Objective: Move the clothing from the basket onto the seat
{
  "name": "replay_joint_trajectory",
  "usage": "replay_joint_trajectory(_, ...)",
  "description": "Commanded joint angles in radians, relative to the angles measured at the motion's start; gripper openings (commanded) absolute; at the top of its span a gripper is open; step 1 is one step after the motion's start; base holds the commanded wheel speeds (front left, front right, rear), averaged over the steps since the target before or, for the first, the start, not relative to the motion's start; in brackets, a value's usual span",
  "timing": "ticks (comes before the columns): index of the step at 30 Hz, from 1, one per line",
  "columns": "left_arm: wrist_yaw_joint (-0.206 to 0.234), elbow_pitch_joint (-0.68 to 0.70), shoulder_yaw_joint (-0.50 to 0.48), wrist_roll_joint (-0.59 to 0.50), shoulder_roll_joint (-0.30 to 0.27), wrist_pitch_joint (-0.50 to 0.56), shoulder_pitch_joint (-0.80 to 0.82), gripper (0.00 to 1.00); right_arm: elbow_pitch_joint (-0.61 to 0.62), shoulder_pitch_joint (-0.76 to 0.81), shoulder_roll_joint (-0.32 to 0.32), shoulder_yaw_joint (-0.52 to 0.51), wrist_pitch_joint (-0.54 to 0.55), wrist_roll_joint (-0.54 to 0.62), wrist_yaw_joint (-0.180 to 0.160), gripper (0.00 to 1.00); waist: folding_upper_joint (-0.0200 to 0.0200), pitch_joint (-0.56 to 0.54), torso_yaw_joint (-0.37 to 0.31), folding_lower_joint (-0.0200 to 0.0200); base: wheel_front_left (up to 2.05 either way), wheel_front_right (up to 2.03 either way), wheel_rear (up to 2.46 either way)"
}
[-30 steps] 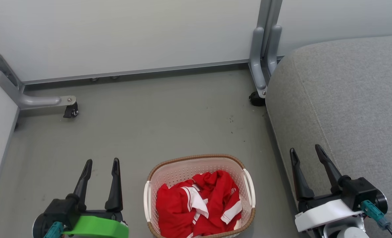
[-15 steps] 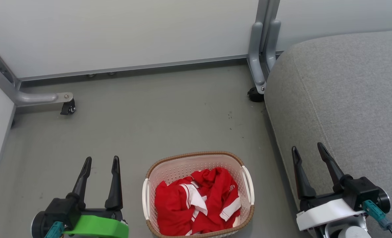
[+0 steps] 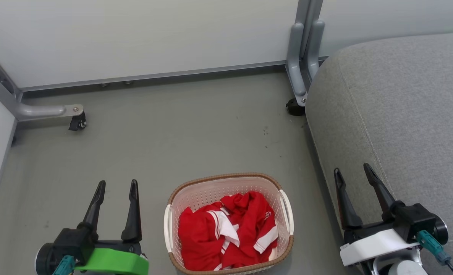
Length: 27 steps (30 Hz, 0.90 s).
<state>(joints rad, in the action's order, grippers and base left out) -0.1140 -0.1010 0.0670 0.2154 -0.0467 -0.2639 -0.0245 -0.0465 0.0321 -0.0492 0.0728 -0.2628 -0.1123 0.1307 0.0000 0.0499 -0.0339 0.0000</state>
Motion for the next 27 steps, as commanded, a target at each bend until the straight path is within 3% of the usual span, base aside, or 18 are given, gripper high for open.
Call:
replay_joint_trajectory(1,0.003,-0.002,0.001,-0.014,-0.007,-0.001,0.015,1.0,0.004,-0.012,-0.002,0.0,-0.003,-0.004,0.0,1.0,0.0,0.005,0.0,0.0,0.0,0.0,0.0)
replay_joint_trajectory(7,0.0,-0.035,0.044,-0.091,-0.006,-0.001,0.05,1.0,-0.002,-0.022,-0.002,-0.017,-0.003,-0.003,0.0,1.0,0.0,0.052,0.003,0.0,0.0,0.0,0.0)
replay_joint_trajectory(13,-0.01,-0.117,0.133,-0.178,-0.01,-0.001,0.16,1.0,0.013,-0.076,-0.002,-0.037,-0.003,0.024,0.0,1.0,0.0,0.177,0.005,0.0,0.0,0.0,0.0)
replay_joint_trajectory(22,-0.017,-0.454,0.334,-0.217,-0.063,-0.001,0.417,1.0,0.028,-0.173,-0.005,-0.059,-0.003,0.035,0.0,1.0,0.0,0.363,-0.019,0.0,0.0,0.0,0.0)
replay_joint_trajectory(27,-0.017,-0.675,0.536,-0.228,-0.099,-0.001,0.613,1.0,0.032,-0.223,-0.004,-0.049,-0.003,0.031,0.0,1.0,0.0,0.457,-0.052,0.0,0.0,0.0,0.0)
